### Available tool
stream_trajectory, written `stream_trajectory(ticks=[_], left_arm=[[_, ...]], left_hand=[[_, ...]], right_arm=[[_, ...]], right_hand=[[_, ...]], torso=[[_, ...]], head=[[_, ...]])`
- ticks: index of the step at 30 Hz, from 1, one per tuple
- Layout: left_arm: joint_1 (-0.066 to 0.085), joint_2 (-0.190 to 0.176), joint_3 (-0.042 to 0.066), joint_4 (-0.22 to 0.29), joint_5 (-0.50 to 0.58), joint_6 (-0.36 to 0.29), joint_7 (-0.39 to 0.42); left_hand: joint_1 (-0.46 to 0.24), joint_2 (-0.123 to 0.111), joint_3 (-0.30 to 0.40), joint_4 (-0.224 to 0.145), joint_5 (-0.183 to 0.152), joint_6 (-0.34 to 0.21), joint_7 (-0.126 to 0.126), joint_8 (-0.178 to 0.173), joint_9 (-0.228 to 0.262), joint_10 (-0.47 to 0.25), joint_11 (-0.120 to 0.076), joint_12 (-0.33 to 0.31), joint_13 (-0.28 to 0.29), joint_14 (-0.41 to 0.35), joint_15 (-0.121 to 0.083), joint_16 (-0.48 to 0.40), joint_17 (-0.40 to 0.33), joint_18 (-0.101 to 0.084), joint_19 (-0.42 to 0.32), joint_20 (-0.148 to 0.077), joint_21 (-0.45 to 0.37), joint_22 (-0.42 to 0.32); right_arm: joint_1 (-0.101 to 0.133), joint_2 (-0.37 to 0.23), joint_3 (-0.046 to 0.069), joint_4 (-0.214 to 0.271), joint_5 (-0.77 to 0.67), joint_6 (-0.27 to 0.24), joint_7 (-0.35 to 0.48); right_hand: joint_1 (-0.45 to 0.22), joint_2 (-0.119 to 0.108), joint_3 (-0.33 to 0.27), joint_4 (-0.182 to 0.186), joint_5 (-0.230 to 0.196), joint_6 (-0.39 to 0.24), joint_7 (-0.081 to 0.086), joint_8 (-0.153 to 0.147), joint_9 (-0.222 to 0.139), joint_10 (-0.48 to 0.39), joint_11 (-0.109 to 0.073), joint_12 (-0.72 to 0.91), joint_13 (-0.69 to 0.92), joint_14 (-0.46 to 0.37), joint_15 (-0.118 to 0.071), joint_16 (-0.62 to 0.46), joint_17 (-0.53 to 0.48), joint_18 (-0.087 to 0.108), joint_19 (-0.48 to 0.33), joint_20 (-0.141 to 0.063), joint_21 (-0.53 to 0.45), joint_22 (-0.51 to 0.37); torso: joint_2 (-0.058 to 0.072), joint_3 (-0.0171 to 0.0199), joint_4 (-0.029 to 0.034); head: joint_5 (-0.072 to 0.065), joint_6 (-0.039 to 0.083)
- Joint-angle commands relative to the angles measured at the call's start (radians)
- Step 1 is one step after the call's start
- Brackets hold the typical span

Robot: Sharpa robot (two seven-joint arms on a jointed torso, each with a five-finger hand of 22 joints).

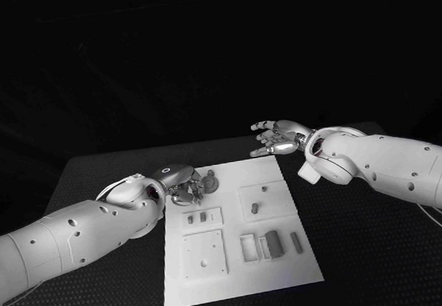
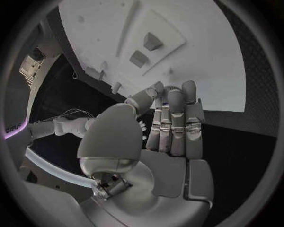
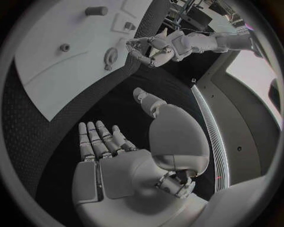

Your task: Assemble the parts on the task board

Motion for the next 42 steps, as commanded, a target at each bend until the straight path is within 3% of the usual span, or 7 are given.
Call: stream_trajectory(ticks=[1,7,22,31,42], left_arm=[[0.001,-0.011,0.001,0.015,-0.007,0.036,-0.022],[0.001,-0.022,0.000,0.016,-0.008,0.045,-0.025],[0.001,-0.002,-0.001,-0.018,-0.034,0.061,-0.024],[0.000,0.022,-0.008,-0.036,-0.043,0.074,-0.021],[0.000,0.019,-0.009,-0.036,-0.045,0.082,-0.021]], left_hand=[[0.002,0.008,0.005,-0.001,0.001,0.011,0.004,0.004,0.002,0.008,-0.001,-0.003,0.002,0.006,-0.001,0.001,0.003,0.020,0.006,-0.004,0.001,0.003],[0.002,0.008,0.005,-0.001,0.000,0.012,0.004,0.004,0.003,0.009,-0.001,-0.003,0.002,0.006,-0.001,0.002,0.005,0.020,0.007,-0.004,0.002,0.005],[0.002,0.007,0.005,-0.001,-0.001,0.012,0.004,0.003,0.003,0.009,-0.002,-0.005,0.003,0.007,-0.002,0.002,0.007,0.019,0.007,-0.005,0.002,0.007],[0.002,0.008,0.005,0.000,-0.002,0.012,0.004,0.003,0.003,0.010,-0.002,-0.005,0.003,0.007,-0.002,0.002,0.008,0.019,0.007,-0.005,0.002,0.008],[0.002,0.008,0.005,0.000,-0.002,0.011,0.005,0.002,0.003,0.010,-0.002,-0.007,0.003,0.007,-0.002,0.002,0.010,0.019,0.007,-0.005,0.003,0.010]], right_arm=[[0.000,0.000,0.000,0.002,-0.001,0.009,0.007],[0.000,-0.001,0.000,0.002,-0.001,0.009,0.007],[-0.002,0.000,0.000,0.003,-0.001,0.010,0.007],[-0.002,0.001,0.000,0.002,-0.001,0.011,0.007],[-0.003,0.000,0.000,0.002,-0.001,0.014,0.006]], right_hand=[[-0.003,0.006,-0.006,-0.001,0.000,0.006,0.020,0.004,0.000,0.007,0.000,0.003,0.001,-0.003,-0.001,-0.001,0.000,-0.007,0.000,-0.005,0.006,0.002],[-0.003,0.006,-0.006,-0.001,0.000,0.007,0.020,0.004,0.001,0.006,0.000,0.003,0.001,-0.003,-0.001,-0.001,0.001,-0.007,0.001,-0.005,0.006,0.004],[-0.004,0.005,-0.006,-0.001,0.000,0.007,0.020,0.004,0.001,0.006,0.000,0.002,0.000,-0.003,-0.001,-0.002,0.001,-0.007,0.002,-0.006,0.007,0.007],[-0.004,0.005,-0.005,-0.001,0.000,0.006,0.019,0.004,0.000,0.007,0.000,0.002,0.000,-0.004,-0.001,-0.002,0.000,-0.007,0.002,-0.006,0.007,0.007],[-0.004,0.005,-0.005,-0.001,0.000,0.006,0.019,0.004,0.000,0.007,0.000,0.002,0.000,-0.004,-0.001,-0.002,0.000,-0.007,0.003,-0.006,0.007,0.010]], torso=[[0.000,-0.0007,0.0010],[0.000,-0.0035,0.0009],[0.001,-0.0005,-0.0009],[0.001,0.0015,-0.0029],[0.001,0.0011,-0.0014]], head=[[-0.001,-0.003],[-0.001,-0.004],[0.003,-0.006],[0.003,-0.005],[0.003,-0.007]])
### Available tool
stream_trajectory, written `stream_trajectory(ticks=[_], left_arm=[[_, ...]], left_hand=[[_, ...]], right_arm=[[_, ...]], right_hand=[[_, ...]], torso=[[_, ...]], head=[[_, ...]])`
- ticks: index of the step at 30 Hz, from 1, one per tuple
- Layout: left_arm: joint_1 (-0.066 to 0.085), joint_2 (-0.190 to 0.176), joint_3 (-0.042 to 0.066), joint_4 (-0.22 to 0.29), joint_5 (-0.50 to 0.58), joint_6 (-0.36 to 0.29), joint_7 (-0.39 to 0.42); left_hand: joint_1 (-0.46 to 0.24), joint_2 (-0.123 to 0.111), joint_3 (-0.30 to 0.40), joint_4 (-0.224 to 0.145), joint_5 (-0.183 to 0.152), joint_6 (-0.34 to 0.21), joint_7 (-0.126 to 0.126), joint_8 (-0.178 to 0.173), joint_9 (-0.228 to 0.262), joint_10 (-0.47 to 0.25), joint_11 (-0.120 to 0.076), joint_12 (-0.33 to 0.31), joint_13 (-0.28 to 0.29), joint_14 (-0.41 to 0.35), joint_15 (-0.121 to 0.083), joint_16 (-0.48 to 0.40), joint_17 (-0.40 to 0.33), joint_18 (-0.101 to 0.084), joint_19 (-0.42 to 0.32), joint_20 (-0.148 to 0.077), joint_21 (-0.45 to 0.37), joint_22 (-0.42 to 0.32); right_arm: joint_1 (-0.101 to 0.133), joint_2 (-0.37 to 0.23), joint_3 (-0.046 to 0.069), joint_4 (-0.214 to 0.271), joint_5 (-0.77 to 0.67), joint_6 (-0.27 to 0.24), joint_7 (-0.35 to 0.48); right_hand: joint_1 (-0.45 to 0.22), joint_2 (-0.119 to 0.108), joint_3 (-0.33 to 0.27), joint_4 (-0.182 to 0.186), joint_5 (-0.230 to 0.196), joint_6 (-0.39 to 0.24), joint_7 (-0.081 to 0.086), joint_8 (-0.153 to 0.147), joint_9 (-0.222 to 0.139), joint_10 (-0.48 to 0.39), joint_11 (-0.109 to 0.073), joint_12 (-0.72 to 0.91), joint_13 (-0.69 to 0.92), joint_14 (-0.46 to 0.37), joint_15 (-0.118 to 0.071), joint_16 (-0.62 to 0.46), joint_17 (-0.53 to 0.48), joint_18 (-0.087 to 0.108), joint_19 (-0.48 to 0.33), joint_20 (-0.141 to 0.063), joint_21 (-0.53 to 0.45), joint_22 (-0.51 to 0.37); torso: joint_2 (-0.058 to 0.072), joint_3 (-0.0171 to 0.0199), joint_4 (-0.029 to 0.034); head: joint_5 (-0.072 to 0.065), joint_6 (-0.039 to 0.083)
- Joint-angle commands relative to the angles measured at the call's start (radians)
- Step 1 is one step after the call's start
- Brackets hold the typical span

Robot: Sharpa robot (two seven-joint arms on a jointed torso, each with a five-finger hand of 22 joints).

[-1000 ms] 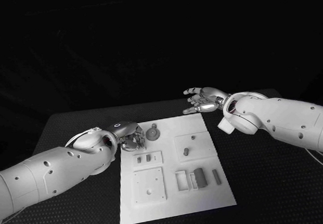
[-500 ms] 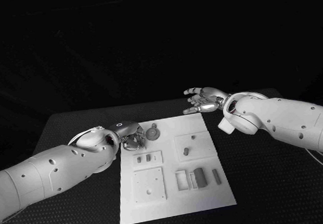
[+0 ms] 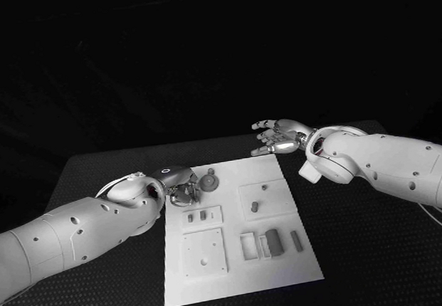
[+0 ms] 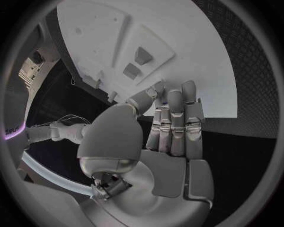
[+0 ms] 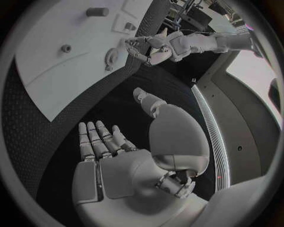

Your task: Assemble the parts on the task board

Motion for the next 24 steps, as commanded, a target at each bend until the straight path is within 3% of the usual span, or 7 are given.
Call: stream_trajectory(ticks=[1,24], left_arm=[[-0.001,0.002,-0.001,0.000,-0.010,0.023,0.005],[-0.001,0.002,-0.004,0.005,-0.013,0.050,0.008]], left_hand=[[0.002,0.011,0.006,0.001,-0.002,0.010,0.006,0.004,0.001,0.004,0.000,-0.007,0.001,0.006,-0.004,0.002,0.002,0.019,0.002,-0.004,0.003,0.002],[0.002,0.012,0.006,0.001,-0.002,0.010,0.006,0.004,0.001,0.005,0.000,-0.008,0.001,0.006,-0.004,0.003,0.003,0.019,0.002,-0.004,0.003,0.003]], right_arm=[[-0.001,0.001,0.000,0.000,-0.002,0.013,0.006],[-0.004,0.002,0.000,0.000,-0.002,0.015,0.006]], right_hand=[[-0.004,0.005,-0.005,-0.001,0.000,0.006,0.019,0.004,0.000,0.007,0.000,0.002,0.000,-0.004,-0.001,-0.002,0.000,-0.007,0.003,-0.006,0.003,0.001],[-0.004,0.005,-0.005,-0.001,0.000,0.006,0.019,0.004,0.000,0.007,0.000,0.002,0.000,-0.004,-0.001,-0.002,0.000,-0.007,0.003,-0.006,0.003,0.001]], torso=[[0.000,0.0001,0.0014],[0.000,-0.0011,0.0011]], head=[[0.000,-0.002],[0.001,-0.004]])
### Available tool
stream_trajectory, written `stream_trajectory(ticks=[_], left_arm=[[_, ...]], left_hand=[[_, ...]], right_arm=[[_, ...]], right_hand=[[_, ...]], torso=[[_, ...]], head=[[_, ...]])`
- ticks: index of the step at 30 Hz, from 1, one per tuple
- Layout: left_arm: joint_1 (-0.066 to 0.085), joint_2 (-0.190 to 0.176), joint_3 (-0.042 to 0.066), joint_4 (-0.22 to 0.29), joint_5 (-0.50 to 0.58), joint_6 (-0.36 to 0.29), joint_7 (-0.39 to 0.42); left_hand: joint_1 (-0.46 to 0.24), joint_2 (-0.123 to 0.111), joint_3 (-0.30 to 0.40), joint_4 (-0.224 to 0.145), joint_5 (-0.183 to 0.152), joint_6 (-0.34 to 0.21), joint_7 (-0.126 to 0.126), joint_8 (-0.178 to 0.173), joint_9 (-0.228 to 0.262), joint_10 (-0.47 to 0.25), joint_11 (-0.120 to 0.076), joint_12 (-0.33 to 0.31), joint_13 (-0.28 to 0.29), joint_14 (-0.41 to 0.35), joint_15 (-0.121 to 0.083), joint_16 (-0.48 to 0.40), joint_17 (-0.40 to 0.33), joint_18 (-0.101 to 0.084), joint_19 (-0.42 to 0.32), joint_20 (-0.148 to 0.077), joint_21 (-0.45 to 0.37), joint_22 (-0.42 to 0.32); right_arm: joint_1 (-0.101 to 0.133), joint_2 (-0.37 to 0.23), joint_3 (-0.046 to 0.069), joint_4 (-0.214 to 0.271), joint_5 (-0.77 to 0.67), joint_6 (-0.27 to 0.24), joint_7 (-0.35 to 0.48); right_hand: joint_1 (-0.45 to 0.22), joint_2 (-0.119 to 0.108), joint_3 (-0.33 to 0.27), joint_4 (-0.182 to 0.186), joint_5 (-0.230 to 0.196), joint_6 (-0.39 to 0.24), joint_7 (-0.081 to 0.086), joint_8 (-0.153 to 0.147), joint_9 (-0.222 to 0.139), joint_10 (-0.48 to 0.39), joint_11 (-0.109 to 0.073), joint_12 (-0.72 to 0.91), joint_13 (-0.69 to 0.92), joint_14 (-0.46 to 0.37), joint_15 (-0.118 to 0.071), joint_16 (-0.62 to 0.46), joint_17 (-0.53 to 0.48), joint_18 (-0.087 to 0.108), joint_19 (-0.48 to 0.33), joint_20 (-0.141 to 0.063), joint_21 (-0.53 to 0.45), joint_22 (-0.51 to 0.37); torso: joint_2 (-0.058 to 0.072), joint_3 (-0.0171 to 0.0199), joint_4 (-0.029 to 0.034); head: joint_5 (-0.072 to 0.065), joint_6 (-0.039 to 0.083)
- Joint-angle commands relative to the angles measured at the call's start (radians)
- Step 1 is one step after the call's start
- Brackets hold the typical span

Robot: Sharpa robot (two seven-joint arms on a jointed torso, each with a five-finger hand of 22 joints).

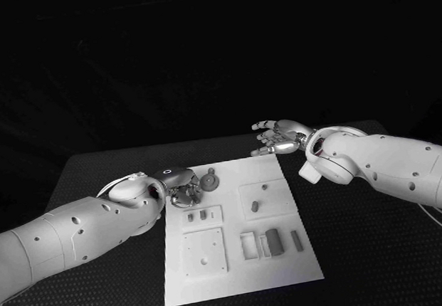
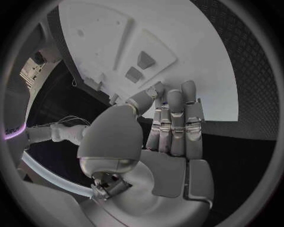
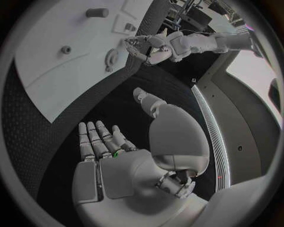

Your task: Assemble the parts on the task board

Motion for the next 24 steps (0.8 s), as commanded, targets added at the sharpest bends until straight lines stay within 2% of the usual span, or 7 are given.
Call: stream_trajectory(ticks=[1,9,13,15,24], left_arm=[[-0.001,0.002,-0.002,0.001,-0.007,0.026,0.007],[-0.002,0.009,-0.005,-0.006,-0.016,0.026,0.008],[-0.003,0.014,-0.021,-0.011,-0.029,0.023,0.011],[-0.005,0.016,-0.024,-0.013,-0.034,0.024,0.012],[-0.009,0.019,-0.027,-0.018,-0.041,0.023,0.014]], left_hand=[[0.003,0.010,0.003,0.001,-0.002,0.011,0.005,0.002,0.002,0.005,0.000,-0.004,0.000,0.006,-0.004,0.003,0.001,0.018,0.002,-0.004,0.003,0.001],[0.003,0.010,0.003,0.001,-0.002,0.011,0.005,0.002,0.002,0.005,0.000,-0.004,0.000,0.006,-0.004,0.003,0.002,0.018,0.002,-0.004,0.003,0.001],[0.003,0.010,0.003,0.001,-0.002,0.011,0.005,0.002,0.002,0.005,0.000,-0.004,0.000,0.006,-0.004,0.003,0.002,0.018,0.002,-0.004,0.003,0.001],[0.003,0.010,0.003,0.001,-0.002,0.011,0.005,0.002,0.002,0.005,0.000,-0.004,0.000,0.006,-0.004,0.003,0.002,0.018,0.002,-0.004,0.003,0.001],[0.004,0.010,0.004,0.000,-0.001,0.011,0.004,0.002,0.002,0.005,0.000,-0.004,0.000,0.006,-0.004,0.003,0.002,0.018,0.002,-0.004,0.003,0.002]], right_arm=[[-0.001,0.000,0.000,0.000,-0.002,0.013,0.006],[-0.001,0.001,0.000,0.000,-0.002,0.013,0.007],[-0.001,0.002,0.000,0.000,-0.002,0.013,0.007],[-0.001,0.001,0.000,0.000,-0.002,0.013,0.007],[-0.001,0.001,0.000,0.000,-0.002,0.012,0.007]], right_hand=[[-0.004,0.005,-0.005,-0.001,0.000,0.006,0.019,0.004,0.000,0.007,0.000,0.002,0.000,-0.004,-0.001,-0.002,0.000,-0.007,0.003,-0.006,0.003,0.002],[-0.004,0.005,-0.005,-0.001,0.000,0.006,0.019,0.004,0.000,0.007,0.000,0.002,0.000,-0.004,-0.001,-0.002,0.000,-0.007,0.002,-0.006,0.003,-0.004],[-0.004,0.005,-0.005,-0.001,0.000,0.006,0.019,0.004,0.000,0.007,0.000,0.002,0.000,-0.004,-0.001,-0.002,0.000,-0.007,0.002,-0.006,0.003,-0.004],[-0.004,0.005,-0.005,-0.001,0.000,0.006,0.019,0.004,0.000,0.007,0.000,0.002,0.000,-0.004,-0.001,-0.002,0.000,-0.007,0.002,-0.006,0.003,-0.004],[-0.004,0.005,-0.005,-0.001,0.000,0.006,0.019,0.004,0.000,0.007,0.000,0.002,0.000,-0.004,-0.001,-0.002,0.000,-0.007,0.002,-0.006,0.003,-0.004]], torso=[[0.000,0.0000,0.0006],[0.000,0.0004,-0.0002],[0.001,0.0005,-0.0005],[0.001,0.0005,-0.0010],[0.000,0.0008,-0.0005]], head=[[0.000,-0.001],[0.000,-0.001],[-0.001,-0.002],[-0.001,-0.001],[-0.002,-0.003]])
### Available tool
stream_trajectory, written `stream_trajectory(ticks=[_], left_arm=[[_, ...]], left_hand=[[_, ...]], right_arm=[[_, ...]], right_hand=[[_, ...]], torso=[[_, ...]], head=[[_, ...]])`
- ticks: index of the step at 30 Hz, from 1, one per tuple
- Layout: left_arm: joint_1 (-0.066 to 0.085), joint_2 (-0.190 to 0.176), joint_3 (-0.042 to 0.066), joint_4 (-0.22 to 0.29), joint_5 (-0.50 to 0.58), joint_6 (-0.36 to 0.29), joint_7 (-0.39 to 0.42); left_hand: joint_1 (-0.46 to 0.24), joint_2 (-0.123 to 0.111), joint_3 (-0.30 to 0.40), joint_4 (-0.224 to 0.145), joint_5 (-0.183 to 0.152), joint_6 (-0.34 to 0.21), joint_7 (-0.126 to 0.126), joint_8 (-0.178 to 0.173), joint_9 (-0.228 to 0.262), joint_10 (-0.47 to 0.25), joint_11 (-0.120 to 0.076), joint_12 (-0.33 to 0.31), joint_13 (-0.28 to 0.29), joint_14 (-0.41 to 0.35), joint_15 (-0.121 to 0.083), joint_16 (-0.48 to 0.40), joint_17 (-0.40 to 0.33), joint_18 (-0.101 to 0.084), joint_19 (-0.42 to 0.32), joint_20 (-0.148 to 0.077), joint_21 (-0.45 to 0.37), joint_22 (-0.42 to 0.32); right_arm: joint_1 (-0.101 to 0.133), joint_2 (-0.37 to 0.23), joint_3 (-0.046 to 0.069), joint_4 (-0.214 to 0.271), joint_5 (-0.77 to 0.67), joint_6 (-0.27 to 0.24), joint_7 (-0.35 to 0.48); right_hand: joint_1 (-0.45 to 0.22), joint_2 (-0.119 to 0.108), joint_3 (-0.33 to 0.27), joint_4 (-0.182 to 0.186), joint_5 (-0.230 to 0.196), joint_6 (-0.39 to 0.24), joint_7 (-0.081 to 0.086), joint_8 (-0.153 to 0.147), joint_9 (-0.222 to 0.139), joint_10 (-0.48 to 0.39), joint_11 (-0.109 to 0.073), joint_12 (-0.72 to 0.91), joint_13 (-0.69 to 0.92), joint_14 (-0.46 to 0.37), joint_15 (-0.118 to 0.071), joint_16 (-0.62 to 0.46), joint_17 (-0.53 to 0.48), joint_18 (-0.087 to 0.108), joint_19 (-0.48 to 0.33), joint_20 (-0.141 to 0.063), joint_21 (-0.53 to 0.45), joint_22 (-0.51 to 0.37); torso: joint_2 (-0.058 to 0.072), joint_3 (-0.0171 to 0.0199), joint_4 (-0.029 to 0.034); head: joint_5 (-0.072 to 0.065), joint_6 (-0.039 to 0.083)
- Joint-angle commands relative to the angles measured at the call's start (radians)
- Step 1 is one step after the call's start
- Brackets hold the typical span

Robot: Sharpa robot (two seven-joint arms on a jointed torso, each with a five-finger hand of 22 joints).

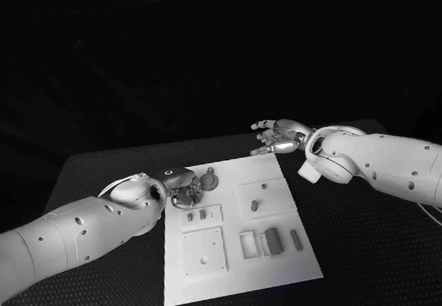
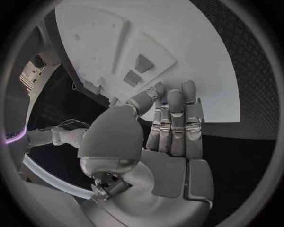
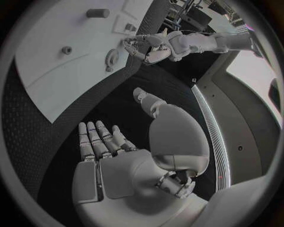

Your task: Assemble the parts on the task board

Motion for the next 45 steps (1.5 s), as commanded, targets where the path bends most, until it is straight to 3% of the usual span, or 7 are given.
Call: stream_trajectory(ticks=[1,12,14,19,29,30,45], left_arm=[[-0.009,0.003,-0.007,0.001,-0.019,0.031,0.010],[-0.009,-0.003,-0.007,0.005,-0.015,-0.022,0.034],[-0.009,-0.005,-0.007,0.006,-0.011,-0.037,0.039],[-0.009,-0.007,-0.007,0.006,0.002,-0.068,0.044],[-0.009,-0.007,-0.007,0.003,0.008,-0.065,0.033],[-0.009,-0.007,-0.007,0.003,0.008,-0.067,0.031],[-0.009,-0.008,-0.007,-0.002,0.008,-0.051,0.014]], left_hand=[[0.000,0.007,0.003,0.001,0.001,0.011,0.004,0.007,0.000,0.005,0.000,-0.004,0.000,0.006,-0.004,0.003,0.002,0.017,0.004,-0.006,0.003,0.001],[0.000,0.007,0.003,0.001,0.001,0.011,0.004,0.007,0.000,0.006,0.000,-0.004,0.000,0.006,-0.004,0.003,0.002,0.017,0.004,-0.006,0.003,0.001],[0.000,-0.016,-0.001,0.001,0.001,-0.006,0.011,-0.003,-0.005,-0.011,0.006,-0.016,-0.003,-0.006,0.002,-0.004,0.003,0.014,-0.011,-0.003,-0.005,0.001],[0.000,-0.016,-0.001,0.001,0.001,-0.006,0.011,-0.003,-0.005,-0.011,0.006,-0.016,-0.003,-0.006,0.002,-0.004,0.003,0.014,-0.011,-0.003,-0.005,0.001],[0.002,-0.020,-0.001,0.001,-0.002,-0.010,0.013,-0.006,-0.006,-0.014,0.008,-0.019,-0.004,-0.010,0.004,-0.006,0.004,0.014,-0.014,-0.001,-0.007,0.002],[-0.003,-0.082,-0.014,0.001,-0.010,-0.082,0.044,-0.046,-0.022,-0.105,0.038,-0.048,-0.024,-0.061,0.035,-0.031,-0.001,0.009,-0.065,0.024,-0.033,-0.005],[0.002,-0.079,-0.015,0.002,-0.012,-0.087,0.049,-0.047,-0.022,-0.119,0.049,-0.043,-0.025,-0.072,0.043,-0.030,0.006,0.017,-0.071,0.032,-0.037,-0.003]], right_arm=[[-0.001,0.001,0.000,0.001,-0.002,0.011,0.007],[-0.001,0.000,0.000,0.002,-0.002,0.011,0.007],[-0.001,0.001,0.000,0.001,-0.002,0.011,0.007],[-0.001,0.000,0.000,0.001,-0.002,0.013,0.007],[-0.001,-0.001,0.000,0.002,-0.001,0.016,0.007],[-0.001,-0.001,0.000,0.002,-0.001,0.016,0.007],[-0.001,-0.003,0.000,0.002,-0.001,0.015,0.006]], right_hand=[[-0.004,0.005,-0.005,-0.001,0.000,0.006,0.019,0.004,0.000,0.007,0.000,0.002,0.000,-0.004,-0.001,-0.002,0.000,-0.007,0.002,-0.006,0.003,-0.001],[-0.004,0.005,-0.005,-0.001,0.000,0.006,0.019,0.004,0.000,0.007,0.000,0.002,0.000,-0.004,-0.001,-0.002,0.000,-0.007,0.002,-0.006,0.003,-0.001],[-0.004,0.005,-0.005,-0.001,0.000,0.006,0.019,0.004,0.000,0.007,0.000,0.002,0.000,-0.004,-0.001,-0.002,0.000,-0.007,0.002,-0.006,0.003,-0.001],[-0.004,0.005,-0.005,-0.001,0.000,0.006,0.019,0.004,0.000,0.007,0.000,0.002,0.000,-0.004,-0.001,-0.002,0.000,-0.007,0.002,-0.006,0.003,-0.001],[-0.004,0.005,-0.005,-0.001,0.000,0.006,0.019,0.004,0.000,0.007,0.000,0.002,0.000,-0.004,-0.001,-0.002,0.000,-0.007,0.002,-0.006,0.003,-0.001],[-0.004,0.005,-0.005,-0.001,0.000,0.006,0.019,0.004,0.000,0.007,0.000,0.002,0.000,-0.004,-0.001,-0.002,0.000,-0.007,0.002,-0.006,0.003,-0.001],[-0.004,0.005,-0.005,-0.001,0.000,0.006,0.019,0.004,0.000,0.007,0.000,0.002,0.000,-0.004,-0.001,-0.002,0.000,-0.007,0.002,-0.006,0.003,-0.001]], torso=[[-0.001,0.0005,0.0010],[-0.001,0.0000,0.0015],[-0.001,-0.0001,0.0014],[-0.001,0.0000,0.0010],[-0.001,0.0000,0.0015],[-0.001,0.0000,0.0015],[-0.001,-0.0015,0.0017]], head=[[0.000,0.000],[0.000,0.002],[0.000,0.002],[0.000,0.002],[0.001,0.003],[0.001,0.003],[-0.001,0.001]])
